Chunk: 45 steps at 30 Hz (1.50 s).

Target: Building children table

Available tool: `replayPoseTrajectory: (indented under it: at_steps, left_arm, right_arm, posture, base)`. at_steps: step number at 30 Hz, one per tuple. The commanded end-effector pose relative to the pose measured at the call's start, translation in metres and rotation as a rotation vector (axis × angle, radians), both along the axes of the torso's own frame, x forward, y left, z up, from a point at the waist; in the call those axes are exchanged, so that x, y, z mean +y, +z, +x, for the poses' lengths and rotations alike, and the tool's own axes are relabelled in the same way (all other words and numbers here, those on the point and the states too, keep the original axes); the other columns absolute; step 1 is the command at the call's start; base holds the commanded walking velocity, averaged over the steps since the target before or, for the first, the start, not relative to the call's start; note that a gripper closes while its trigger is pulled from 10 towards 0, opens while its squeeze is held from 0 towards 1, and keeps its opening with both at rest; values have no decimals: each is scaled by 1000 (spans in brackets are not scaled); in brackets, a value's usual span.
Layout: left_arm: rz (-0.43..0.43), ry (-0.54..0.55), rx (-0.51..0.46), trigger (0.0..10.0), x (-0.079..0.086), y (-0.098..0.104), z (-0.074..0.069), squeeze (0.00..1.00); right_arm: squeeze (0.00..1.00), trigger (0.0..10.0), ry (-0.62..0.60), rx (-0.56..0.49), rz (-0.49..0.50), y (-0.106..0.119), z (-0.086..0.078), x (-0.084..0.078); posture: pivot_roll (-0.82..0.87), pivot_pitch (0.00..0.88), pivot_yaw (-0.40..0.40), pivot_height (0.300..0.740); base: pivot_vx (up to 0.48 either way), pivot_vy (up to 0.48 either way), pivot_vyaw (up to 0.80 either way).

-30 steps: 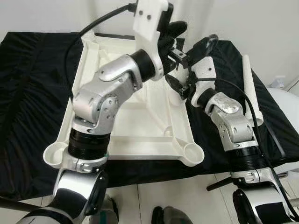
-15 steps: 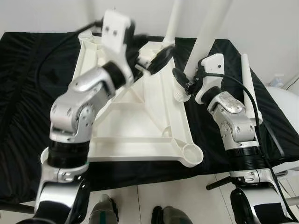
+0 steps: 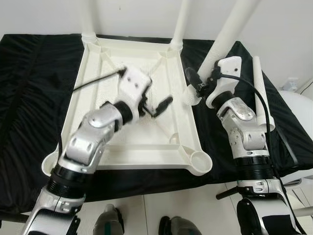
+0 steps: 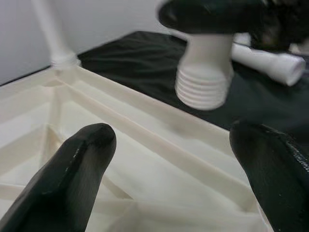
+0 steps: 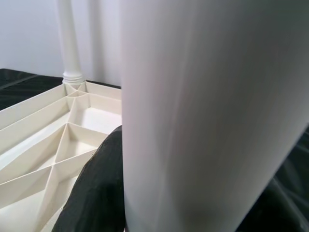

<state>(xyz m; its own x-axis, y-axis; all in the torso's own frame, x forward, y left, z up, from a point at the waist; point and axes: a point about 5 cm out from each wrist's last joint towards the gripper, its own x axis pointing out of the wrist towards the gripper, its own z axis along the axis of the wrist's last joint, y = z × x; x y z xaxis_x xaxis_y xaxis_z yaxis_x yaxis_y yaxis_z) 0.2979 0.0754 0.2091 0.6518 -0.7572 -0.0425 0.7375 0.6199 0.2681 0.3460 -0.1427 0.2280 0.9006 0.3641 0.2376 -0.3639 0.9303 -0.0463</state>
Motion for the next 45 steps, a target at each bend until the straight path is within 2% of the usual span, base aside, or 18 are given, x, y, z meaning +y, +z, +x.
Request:
replayPoseTrajectory:
  at_steps: [1, 4, 8, 12, 15, 22, 27, 32, 33, 34, 35, 36, 37, 38, 40, 45]
  left_arm:
    - [44, -53, -15, 10000, -5, -6, -5, 0]
    - [114, -115, -32, 10000, -9, -18, -15, 0]
    - [166, -214, 2, 10000, -11, -34, -29, 0]
    - [178, -219, 0, 10000, -10, -37, -30, 0]
    - [230, -260, 0, 10000, -8, -47, -35, 0]
    - [260, -309, 24, 10000, -7, -54, -41, 0]
    - [329, -280, -4, 10000, -10, -63, -34, 0]
    - [343, -259, -11, 10000, -11, -65, -30, 0]
    - [359, -165, -54, 10000, -14, -67, -17, 0]
    - [359, -165, -54, 10000, -14, -67, -17, 0]
    - [368, -98, -66, 10000, -14, -69, -8, 0]
    - [368, -98, -66, 10000, -14, -69, -8, 0]
    - [360, -34, -70, 10000, -13, -69, 0, 0]
    - [360, -34, -70, 10000, -13, -69, 0, 0]
    - [346, 48, -78, 10000, -11, -66, 11, 0]
    - [351, 120, -108, 10000, -9, -64, 21, 0]
  right_arm:
    - [0, 10000, -6, -10, 11, 1, -2, -1]
    - [0, 10000, -14, -12, 10, 1, -1, -1]
    - [0, 10000, -18, -15, 5, 2, 0, -2]
    - [0, 10000, -19, -15, 3, 2, 1, -2]
    - [0, 10000, -20, -14, -4, 2, 2, -3]
    - [0, 10000, -22, -14, -11, 3, 3, -3]
    - [0, 10000, -20, -17, -18, 4, 4, -3]
    - [0, 10000, -20, -19, -18, 4, 4, -3]
    - [0, 10000, -19, -26, -18, 7, 4, -2]
    - [0, 10000, -19, -26, -18, 7, 4, -2]
    - [0, 10000, -21, -30, -18, 8, 4, -2]
    - [0, 10000, -21, -30, -18, 8, 4, -2]
    - [0, 10000, -25, -32, -17, 9, 4, -3]
    - [0, 10000, -25, -32, -17, 9, 4, -3]
    - [0, 10000, -33, -34, -17, 9, 3, -5]
    - [0, 10000, -38, -32, -12, 8, 2, -6]
  posture:
    - [43, 71, -71, 740]
    - [45, 68, -72, 740]
    - [49, 64, -77, 740]
    - [49, 64, -77, 740]
    - [52, 59, -79, 740]
    - [54, 57, -81, 740]
    - [53, 59, -83, 740]
    - [50, 65, -81, 740]
    - [44, 74, -76, 740]
    - [44, 74, -76, 740]
    - [40, 78, -75, 740]
    - [40, 78, -75, 740]
    - [39, 78, -74, 740]
    - [39, 78, -74, 740]
    - [31, 82, -71, 740]
    - [24, 89, -68, 740]
  base:
    - [0, 0, 0]
    - [0, 0, 0]
    - [0, 0, 0]
    - [0, 0, 0]
    - [0, 0, 0]
    - [0, 0, 0]
    - [0, 0, 0]
    - [0, 0, 0]
    - [0, 0, 0]
    - [0, 0, 0]
    - [0, 0, 0]
    - [0, 0, 0]
    - [0, 0, 0]
    - [0, 0, 0]
    - [0, 0, 0]
    - [0, 0, 0]
